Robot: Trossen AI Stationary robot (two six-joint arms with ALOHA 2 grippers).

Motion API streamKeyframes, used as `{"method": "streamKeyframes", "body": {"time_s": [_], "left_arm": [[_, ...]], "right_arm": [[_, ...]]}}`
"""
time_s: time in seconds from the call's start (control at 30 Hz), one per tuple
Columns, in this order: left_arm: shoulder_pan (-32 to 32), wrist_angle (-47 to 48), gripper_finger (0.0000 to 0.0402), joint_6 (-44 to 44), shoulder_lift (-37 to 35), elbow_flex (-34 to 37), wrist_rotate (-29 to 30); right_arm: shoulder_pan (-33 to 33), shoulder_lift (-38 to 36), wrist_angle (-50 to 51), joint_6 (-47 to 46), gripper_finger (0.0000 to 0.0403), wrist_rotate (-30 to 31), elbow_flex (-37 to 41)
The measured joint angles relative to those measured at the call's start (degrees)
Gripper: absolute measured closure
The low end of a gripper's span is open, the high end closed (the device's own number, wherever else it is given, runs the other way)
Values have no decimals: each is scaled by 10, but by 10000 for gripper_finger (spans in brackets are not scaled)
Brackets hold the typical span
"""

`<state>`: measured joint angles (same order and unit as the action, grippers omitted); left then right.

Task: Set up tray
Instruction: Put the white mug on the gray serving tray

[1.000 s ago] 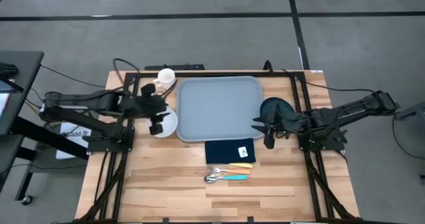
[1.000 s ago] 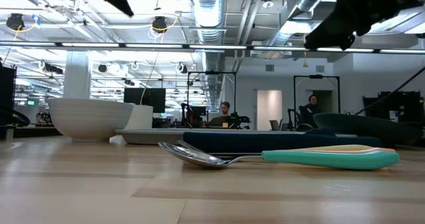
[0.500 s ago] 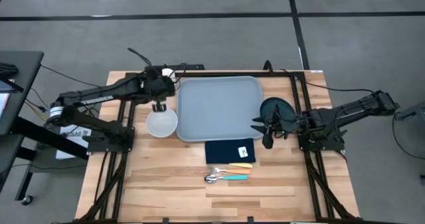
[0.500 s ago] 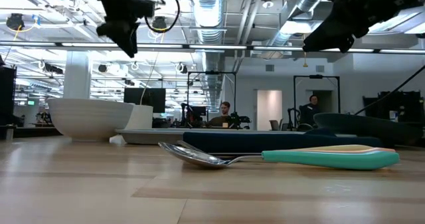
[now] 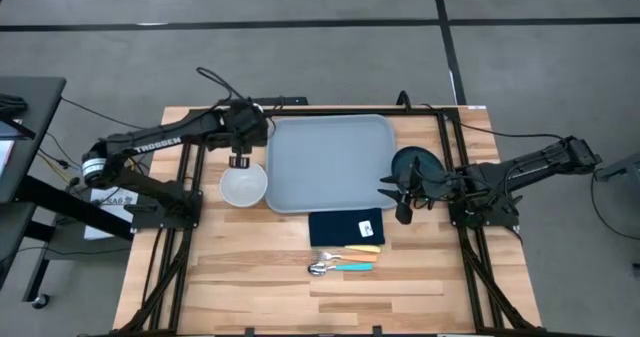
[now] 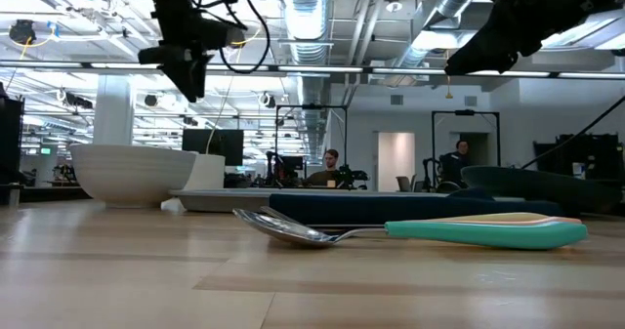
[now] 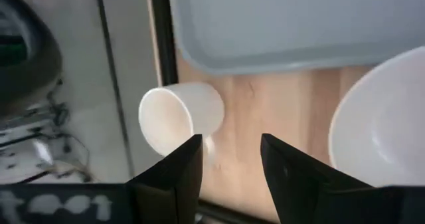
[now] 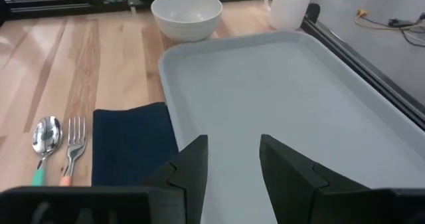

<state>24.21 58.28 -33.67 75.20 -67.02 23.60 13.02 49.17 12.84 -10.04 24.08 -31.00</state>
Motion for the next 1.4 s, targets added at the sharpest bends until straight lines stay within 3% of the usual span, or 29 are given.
{"method": "streamKeyframes", "body": {"time_s": [0.37, 0.5, 0.67, 1.13, 1.4], "left_arm": [[195, -59, 258, -33, -1, 0, -135], [234, -58, 258, -33, -1, 0, -191], [249, -68, 258, -53, -1, 0, -235], [247, -92, 274, -60, 2, 5, -263], [245, -86, 285, -65, 55, 17, -263]], "right_arm": [[0, 0, 0, 0, 274, 0, 0], [0, 0, 0, 0, 274, 0, 0], [0, 0, 0, 1, 274, 0, 0], [0, 0, 0, 1, 274, 0, 0], [0, 0, 0, 0, 274, 0, 0]]}}
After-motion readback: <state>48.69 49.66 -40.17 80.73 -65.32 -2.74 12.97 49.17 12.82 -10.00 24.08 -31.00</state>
